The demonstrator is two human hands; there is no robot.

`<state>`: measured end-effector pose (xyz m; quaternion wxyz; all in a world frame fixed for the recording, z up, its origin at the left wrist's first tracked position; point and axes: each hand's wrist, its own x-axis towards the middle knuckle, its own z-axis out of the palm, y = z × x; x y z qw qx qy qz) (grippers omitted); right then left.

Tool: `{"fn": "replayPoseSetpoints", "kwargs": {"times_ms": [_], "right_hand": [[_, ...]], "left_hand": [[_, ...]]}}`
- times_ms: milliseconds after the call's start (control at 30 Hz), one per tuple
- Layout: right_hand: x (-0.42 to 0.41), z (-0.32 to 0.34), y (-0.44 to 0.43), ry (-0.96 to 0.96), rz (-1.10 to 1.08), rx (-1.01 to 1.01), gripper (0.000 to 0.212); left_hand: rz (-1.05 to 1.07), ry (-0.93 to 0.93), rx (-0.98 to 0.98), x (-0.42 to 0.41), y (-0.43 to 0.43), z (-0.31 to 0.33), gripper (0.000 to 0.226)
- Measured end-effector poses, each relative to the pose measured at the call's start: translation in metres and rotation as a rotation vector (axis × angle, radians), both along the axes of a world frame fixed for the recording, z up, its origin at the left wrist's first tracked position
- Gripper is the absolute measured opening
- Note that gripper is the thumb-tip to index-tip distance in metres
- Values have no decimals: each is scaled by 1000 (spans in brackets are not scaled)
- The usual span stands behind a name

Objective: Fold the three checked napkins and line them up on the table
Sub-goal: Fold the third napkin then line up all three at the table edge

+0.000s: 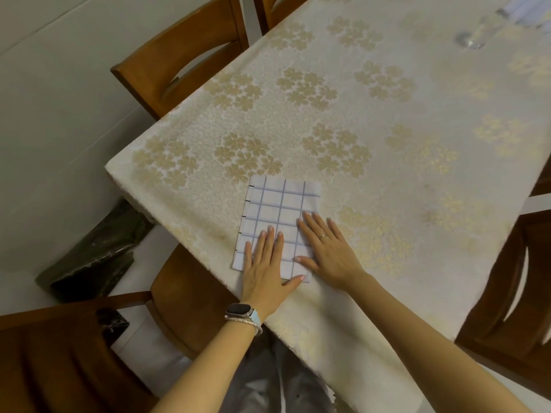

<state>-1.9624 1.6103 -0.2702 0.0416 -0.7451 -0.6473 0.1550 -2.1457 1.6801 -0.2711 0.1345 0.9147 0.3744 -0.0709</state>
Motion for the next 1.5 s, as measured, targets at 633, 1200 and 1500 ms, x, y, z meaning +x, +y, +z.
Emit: {"fn": "replayPoseSetpoints", "kwargs": {"times_ms": [633, 1200, 1500], "right_hand": [[20, 18, -16, 168, -80, 182, 57], [-14, 2, -25, 70, -49, 203, 55], [-5, 6, -22, 92, -14, 125, 48]], "left_hand": [[-48, 0, 13, -4, -1, 1, 108], [-88, 17, -10, -7, 0, 7, 98], [-131, -97, -15, -20, 10, 15, 86]]}}
